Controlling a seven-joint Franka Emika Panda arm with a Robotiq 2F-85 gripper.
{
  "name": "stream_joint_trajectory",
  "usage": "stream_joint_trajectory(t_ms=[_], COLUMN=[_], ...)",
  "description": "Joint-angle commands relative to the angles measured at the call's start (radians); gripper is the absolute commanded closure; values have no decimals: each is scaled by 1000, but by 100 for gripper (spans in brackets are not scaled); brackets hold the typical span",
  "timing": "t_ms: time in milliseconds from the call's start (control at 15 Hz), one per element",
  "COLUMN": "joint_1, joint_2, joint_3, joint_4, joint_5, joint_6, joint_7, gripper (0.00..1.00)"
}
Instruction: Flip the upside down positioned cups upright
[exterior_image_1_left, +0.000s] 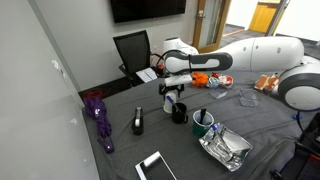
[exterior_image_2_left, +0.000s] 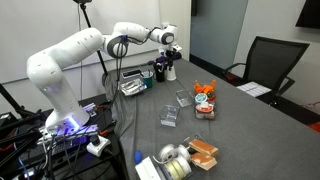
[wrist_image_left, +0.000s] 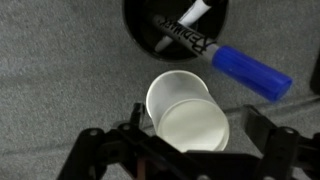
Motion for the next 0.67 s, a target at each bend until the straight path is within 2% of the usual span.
stream_joint_trajectory(t_ms=[0, 400, 533, 600], joint_1=[2, 2, -2, -3], joint_2=[42, 73, 76, 74], joint_3=[-11, -16, -10, -7], joint_4=[58, 81, 82, 82], joint_5=[-12, -32, -27, -24], joint_6=[8, 47, 34, 25], joint_7=[0, 3, -1, -2], gripper=[0, 0, 26, 32])
